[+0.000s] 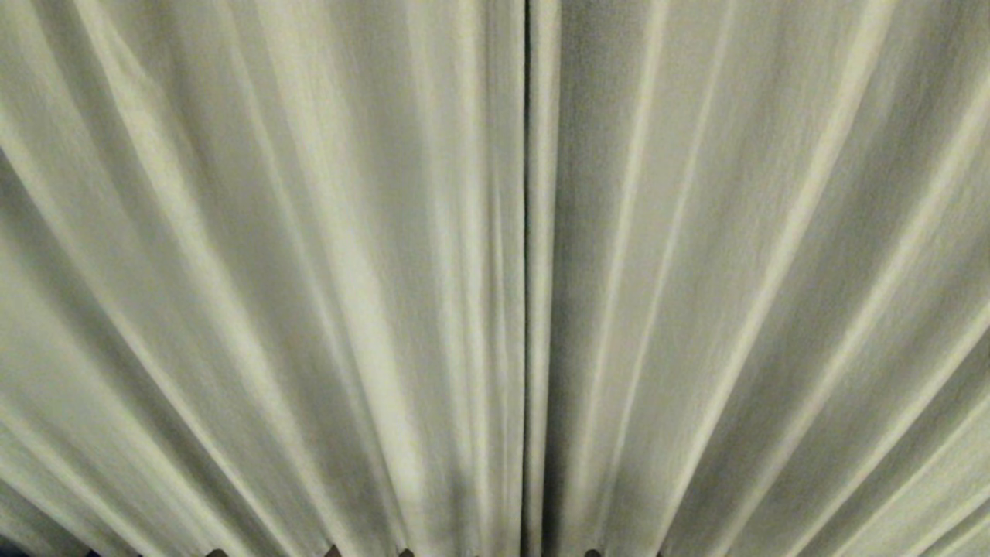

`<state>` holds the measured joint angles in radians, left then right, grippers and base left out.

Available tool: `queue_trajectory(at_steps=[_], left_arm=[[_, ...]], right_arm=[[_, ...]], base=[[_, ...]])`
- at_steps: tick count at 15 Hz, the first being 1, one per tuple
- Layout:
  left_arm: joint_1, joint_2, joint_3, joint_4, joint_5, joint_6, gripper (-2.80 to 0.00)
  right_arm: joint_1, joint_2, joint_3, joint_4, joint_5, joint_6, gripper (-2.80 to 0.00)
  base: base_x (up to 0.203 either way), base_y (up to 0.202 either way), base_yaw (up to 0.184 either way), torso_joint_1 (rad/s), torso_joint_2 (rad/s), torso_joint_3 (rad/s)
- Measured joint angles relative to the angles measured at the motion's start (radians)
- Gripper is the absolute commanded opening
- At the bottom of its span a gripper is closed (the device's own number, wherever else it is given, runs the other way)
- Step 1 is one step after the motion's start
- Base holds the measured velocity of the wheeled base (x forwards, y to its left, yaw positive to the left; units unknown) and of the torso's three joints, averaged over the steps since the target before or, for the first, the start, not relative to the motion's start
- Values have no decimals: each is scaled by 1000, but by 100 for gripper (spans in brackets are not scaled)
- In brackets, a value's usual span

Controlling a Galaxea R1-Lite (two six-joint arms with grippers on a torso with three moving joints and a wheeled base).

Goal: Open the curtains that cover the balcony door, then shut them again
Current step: Pull the outer curtains open on both sides

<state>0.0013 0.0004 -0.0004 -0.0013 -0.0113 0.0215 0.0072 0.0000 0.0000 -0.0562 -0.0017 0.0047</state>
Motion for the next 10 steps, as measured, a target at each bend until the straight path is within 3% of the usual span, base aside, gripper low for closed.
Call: queue_trajectory(at_steps=[6, 10], left_arm=[[0, 0, 0, 0, 0, 0, -280], [0, 0, 0, 0, 0, 0, -280]], right_arm=[[0, 0, 0, 0, -1, -4, -280], [0, 0, 0, -1, 3, -86, -280]], base=[[0, 0, 0, 0, 0, 0], [0, 0, 0, 0, 0, 0]])
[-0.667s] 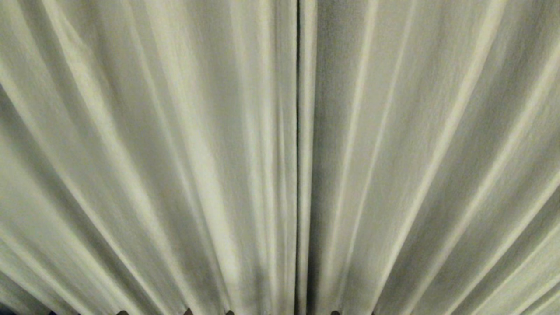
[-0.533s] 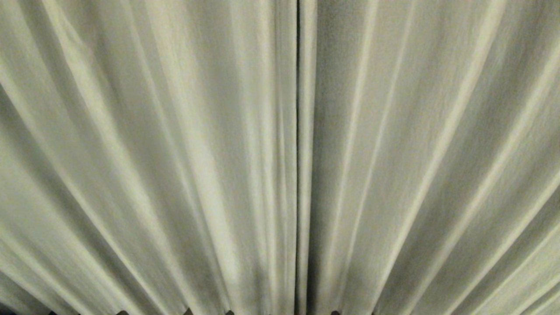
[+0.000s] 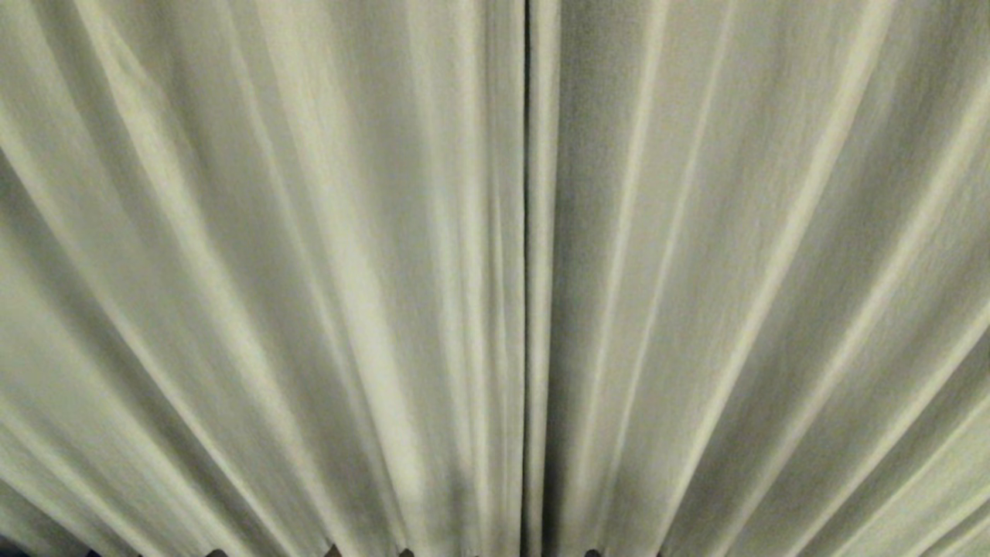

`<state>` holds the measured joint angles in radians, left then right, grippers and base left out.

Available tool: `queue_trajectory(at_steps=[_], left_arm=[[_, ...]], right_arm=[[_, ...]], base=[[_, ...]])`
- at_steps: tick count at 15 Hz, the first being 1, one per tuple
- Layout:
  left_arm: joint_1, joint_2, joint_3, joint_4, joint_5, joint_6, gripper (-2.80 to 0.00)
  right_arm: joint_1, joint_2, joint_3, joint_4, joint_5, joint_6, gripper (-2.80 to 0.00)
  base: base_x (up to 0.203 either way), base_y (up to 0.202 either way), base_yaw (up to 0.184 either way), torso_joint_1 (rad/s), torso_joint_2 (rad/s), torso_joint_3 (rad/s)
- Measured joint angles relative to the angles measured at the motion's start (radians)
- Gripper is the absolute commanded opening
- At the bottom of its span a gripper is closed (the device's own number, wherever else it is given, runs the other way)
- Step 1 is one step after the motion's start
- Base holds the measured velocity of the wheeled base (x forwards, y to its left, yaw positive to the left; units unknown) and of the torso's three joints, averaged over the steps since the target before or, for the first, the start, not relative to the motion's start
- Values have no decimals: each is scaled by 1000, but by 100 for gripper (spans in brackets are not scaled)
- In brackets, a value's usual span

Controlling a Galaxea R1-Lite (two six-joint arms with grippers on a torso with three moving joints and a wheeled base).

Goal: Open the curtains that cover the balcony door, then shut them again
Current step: Pull the outer curtains open on both sides

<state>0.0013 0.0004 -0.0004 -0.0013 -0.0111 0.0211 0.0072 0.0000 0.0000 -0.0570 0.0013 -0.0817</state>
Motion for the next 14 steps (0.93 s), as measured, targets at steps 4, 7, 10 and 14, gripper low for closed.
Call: queue_trajectory(at_steps=[4, 7, 10, 14], left_arm=[[0, 0, 0, 0, 0, 0, -280], [0, 0, 0, 0, 0, 0, -280], [0, 0, 0, 0, 0, 0, -280], [0, 0, 0, 0, 0, 0, -280]], right_arm=[[0, 0, 0, 1, 2, -20, -280], [0, 13, -71, 10, 74, -51, -280], [4, 139, -217, -10, 121, -39, -280], [18, 436, -401, -173, 133, -2, -280]], base=[[0, 0, 0, 0, 0, 0], [0, 0, 0, 0, 0, 0], [0, 0, 0, 0, 0, 0], [0, 0, 0, 0, 0, 0]])
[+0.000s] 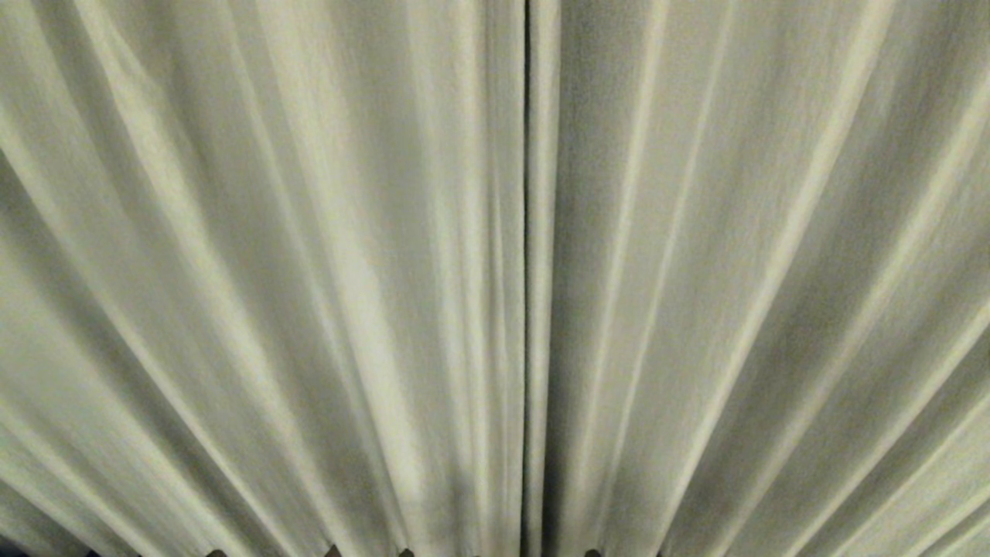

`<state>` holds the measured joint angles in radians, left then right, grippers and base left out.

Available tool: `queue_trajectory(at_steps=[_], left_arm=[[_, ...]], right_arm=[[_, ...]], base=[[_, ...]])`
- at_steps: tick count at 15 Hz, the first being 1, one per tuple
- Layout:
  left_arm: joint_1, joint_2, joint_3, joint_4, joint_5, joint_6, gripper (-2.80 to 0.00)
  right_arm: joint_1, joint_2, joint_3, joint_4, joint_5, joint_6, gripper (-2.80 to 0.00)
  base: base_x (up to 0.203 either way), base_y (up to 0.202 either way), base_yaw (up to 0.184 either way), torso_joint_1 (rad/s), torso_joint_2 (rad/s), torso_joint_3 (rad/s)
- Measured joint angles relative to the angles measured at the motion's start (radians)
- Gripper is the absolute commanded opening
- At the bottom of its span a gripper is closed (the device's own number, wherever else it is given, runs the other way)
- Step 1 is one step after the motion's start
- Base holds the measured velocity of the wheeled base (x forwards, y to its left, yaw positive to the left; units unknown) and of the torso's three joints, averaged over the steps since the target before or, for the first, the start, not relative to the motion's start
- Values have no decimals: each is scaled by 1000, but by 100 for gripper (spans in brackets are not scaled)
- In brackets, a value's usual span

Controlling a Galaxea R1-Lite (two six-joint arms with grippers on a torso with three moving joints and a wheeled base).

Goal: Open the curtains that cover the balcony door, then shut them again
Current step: Pull the outer curtains open on both sides

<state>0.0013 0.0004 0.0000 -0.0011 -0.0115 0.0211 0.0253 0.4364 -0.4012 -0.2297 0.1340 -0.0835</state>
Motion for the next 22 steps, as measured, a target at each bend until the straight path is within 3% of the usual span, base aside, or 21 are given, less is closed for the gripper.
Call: queue_trajectory(at_steps=[4, 5, 9, 14, 22], left_arm=[[0, 0, 0, 0, 0, 0, -280], [0, 0, 0, 0, 0, 0, -280], [0, 0, 0, 0, 0, 0, -280], [0, 0, 0, 0, 0, 0, -280], [0, 0, 0, 0, 0, 0, -280]], right_arm=[[8, 351, -127, -261, 3, 8, -280], [10, 439, -163, -330, 3, 8, 0], [12, 698, -280, -519, 4, 8, 0], [-2, 854, -358, -534, 1, 6, 0], [-54, 1203, -703, -592, -30, -2, 0]], base=[[0, 0, 0, 0, 0, 0], [0, 0, 0, 0, 0, 0], [0, 0, 0, 0, 0, 0], [0, 0, 0, 0, 0, 0], [0, 0, 0, 0, 0, 0]])
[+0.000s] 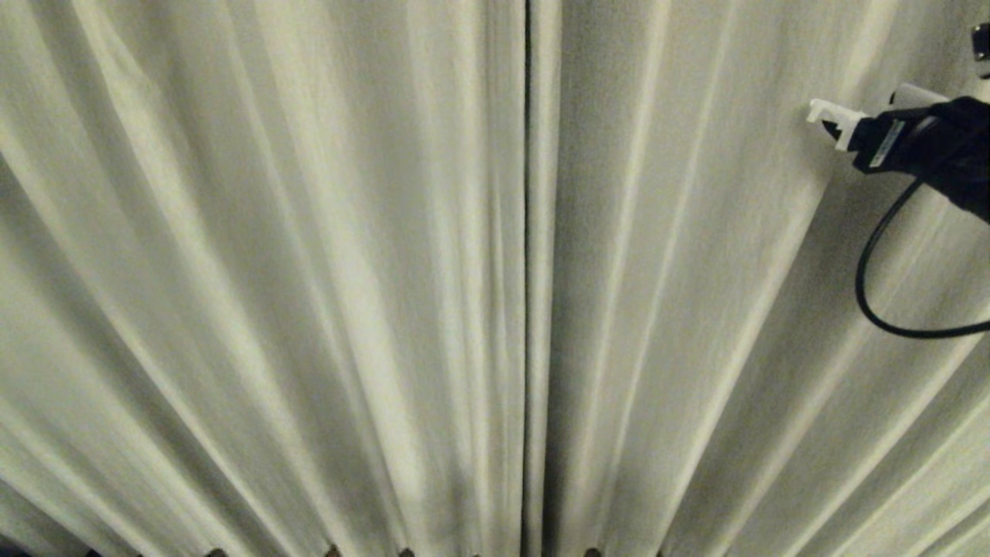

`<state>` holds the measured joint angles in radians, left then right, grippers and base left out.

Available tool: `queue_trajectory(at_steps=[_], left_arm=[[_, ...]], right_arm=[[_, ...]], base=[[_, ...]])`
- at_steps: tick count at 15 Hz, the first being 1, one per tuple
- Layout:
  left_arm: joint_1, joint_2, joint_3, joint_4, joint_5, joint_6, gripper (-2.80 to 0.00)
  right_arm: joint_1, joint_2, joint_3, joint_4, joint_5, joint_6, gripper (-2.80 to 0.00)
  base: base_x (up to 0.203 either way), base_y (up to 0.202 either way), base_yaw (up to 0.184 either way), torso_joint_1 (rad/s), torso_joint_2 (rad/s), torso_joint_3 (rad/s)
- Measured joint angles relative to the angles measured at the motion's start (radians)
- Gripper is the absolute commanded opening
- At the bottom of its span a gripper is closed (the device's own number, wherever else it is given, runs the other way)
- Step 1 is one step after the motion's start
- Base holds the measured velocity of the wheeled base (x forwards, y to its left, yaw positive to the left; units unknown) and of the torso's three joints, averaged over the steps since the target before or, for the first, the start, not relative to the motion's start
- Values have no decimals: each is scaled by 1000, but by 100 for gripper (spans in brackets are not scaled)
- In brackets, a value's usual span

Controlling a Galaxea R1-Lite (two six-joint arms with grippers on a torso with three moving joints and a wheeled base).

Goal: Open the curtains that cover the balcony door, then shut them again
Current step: Pull the outer curtains open on both sides

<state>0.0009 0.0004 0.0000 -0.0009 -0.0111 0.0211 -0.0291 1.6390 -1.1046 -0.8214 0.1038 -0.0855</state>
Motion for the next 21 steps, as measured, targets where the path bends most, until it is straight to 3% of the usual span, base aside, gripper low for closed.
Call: queue_trajectory(at_steps=[9, 10, 21], left_arm=[[0, 0, 0, 0, 0, 0, -280], [0, 0, 0, 0, 0, 0, -280], [0, 0, 0, 0, 0, 0, -280]], right_arm=[[-25, 396, -399, -65, -1, 6, 0], [-24, 416, -416, -66, 0, 3, -280], [-72, 373, -412, -54, 0, 2, -280]], base=[[0, 0, 0, 0, 0, 0], [0, 0, 0, 0, 0, 0], [0, 0, 0, 0, 0, 0]])
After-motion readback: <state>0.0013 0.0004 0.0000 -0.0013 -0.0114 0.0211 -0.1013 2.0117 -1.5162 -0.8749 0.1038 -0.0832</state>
